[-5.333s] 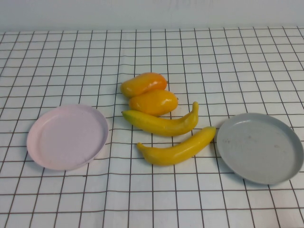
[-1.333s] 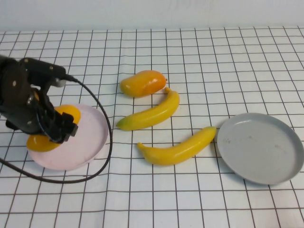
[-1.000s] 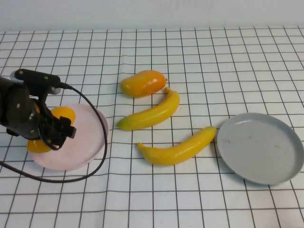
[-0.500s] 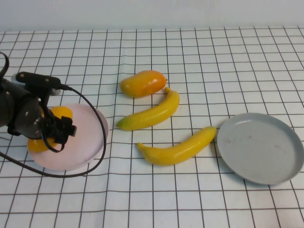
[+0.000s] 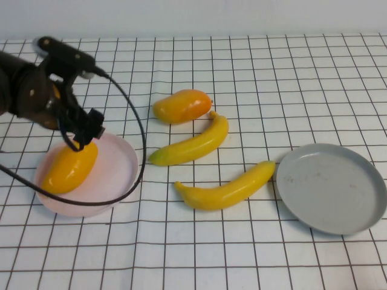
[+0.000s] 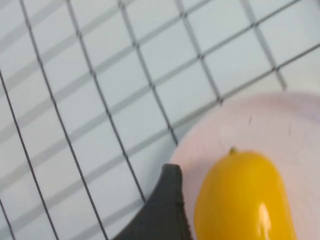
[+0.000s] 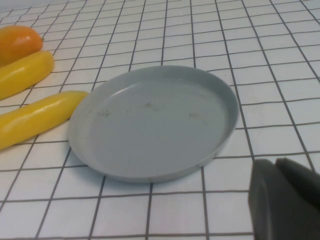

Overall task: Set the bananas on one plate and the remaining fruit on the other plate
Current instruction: Put one type of fruit in the left plate

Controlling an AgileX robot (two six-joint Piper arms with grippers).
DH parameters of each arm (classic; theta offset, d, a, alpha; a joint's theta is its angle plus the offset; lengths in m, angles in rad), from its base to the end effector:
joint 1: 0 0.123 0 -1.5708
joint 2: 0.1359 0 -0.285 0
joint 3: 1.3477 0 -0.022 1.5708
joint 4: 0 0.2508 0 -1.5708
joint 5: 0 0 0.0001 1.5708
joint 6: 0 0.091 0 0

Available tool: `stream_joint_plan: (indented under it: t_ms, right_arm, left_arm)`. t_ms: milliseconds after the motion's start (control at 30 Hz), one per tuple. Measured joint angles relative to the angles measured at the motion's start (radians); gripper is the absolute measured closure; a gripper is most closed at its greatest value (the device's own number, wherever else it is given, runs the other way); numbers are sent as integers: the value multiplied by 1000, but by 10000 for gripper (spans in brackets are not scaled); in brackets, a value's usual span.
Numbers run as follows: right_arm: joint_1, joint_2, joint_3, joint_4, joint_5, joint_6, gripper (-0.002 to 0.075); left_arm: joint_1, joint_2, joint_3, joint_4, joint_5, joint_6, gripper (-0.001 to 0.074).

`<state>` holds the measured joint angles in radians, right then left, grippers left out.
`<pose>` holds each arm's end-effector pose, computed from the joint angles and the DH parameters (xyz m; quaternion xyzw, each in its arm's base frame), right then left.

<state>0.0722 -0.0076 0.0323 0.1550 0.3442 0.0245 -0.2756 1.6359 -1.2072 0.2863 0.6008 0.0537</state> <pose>0.0532 0.0086 0.1721 0.0235 0.7978 0.0935 0.5952 0.3453 -0.0825 0.2673 0.2401 0.9143 0.0785 0.3166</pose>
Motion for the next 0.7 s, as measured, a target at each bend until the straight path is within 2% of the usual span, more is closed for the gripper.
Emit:
stream_joint_plan:
  t_ms: [100, 233, 433, 567, 700]
  right_arm:
    - [0, 0, 0, 0, 0, 0, 741]
    - [0, 0, 0, 0, 0, 0, 741]
    - [0, 0, 0, 0, 0, 0, 741]
    - [0, 0, 0, 0, 0, 0, 741]
    - [0, 0, 0, 0, 0, 0, 741]
  left_arm:
    - [-53, 20, -97, -7, -4, 222, 66]
    - [-108, 133, -248, -43, 4, 395, 66]
    - [-138, 360, -501, -248, 82, 616, 66]
    - [-139, 505, -670, -380, 150, 709, 66]
    - [-139, 624, -813, -427, 196, 736, 66]
